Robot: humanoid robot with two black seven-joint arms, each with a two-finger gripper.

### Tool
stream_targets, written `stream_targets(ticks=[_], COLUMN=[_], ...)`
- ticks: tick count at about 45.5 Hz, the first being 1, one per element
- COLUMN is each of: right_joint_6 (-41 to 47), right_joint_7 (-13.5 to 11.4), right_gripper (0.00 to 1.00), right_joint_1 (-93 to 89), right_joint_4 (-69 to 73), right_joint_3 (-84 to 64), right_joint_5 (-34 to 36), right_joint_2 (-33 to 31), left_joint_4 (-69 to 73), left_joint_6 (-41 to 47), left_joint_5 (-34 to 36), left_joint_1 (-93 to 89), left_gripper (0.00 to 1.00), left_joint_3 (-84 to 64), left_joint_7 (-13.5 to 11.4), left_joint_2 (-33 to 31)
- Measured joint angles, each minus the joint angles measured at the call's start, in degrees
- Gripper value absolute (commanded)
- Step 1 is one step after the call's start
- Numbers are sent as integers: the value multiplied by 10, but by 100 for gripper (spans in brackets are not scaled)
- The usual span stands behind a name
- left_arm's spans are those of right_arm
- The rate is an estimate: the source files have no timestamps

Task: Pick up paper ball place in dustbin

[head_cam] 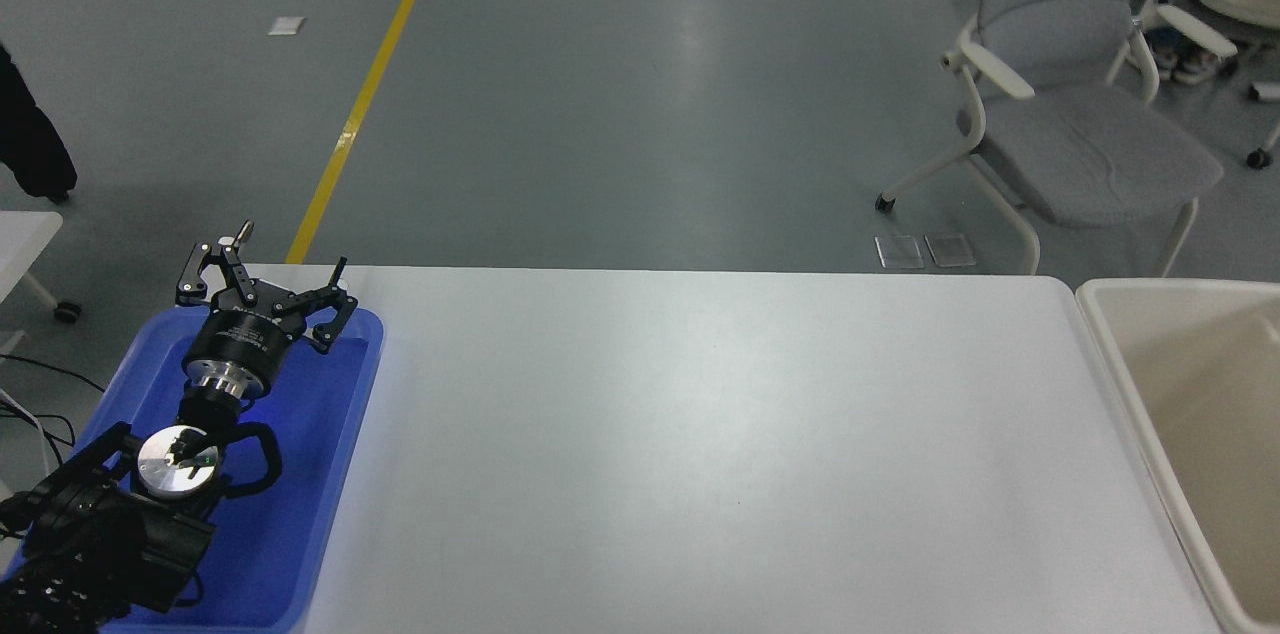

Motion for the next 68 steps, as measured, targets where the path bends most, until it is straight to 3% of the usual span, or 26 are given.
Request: stream_targets(ticks=[15,33,34,36,38,45,68], right_joint_6=[-36,-71,-71,-73,-73,-84,-104], right_joint_7=[-3,-4,-4,-4,-4,-4,-3], right_gripper=[0,0,2,34,56,99,100], right_joint_1=[-185,-265,-266,-269,-271,-276,-275], right_joint_4=[-138,-179,-179,-181,-181,-183,-177], right_joint_3=[152,207,208,211,212,216,219], right_joint_5=[19,25,25,25,25,26,27], right_joint_2=[71,120,121,123,126,131,144], left_joint_4=[0,0,0,0,0,0,0], left_joint_6=[0,0,0,0,0,0,0], left_joint_5=[0,0,0,0,0,0,0], left_joint_1=[0,0,0,0,0,0,0], left_gripper=[100,100,100,100,100,100,100], left_joint_3=[0,0,0,0,0,0,0], left_joint_7=[0,0,0,0,0,0,0], left_joint_2=[0,0,0,0,0,0,0])
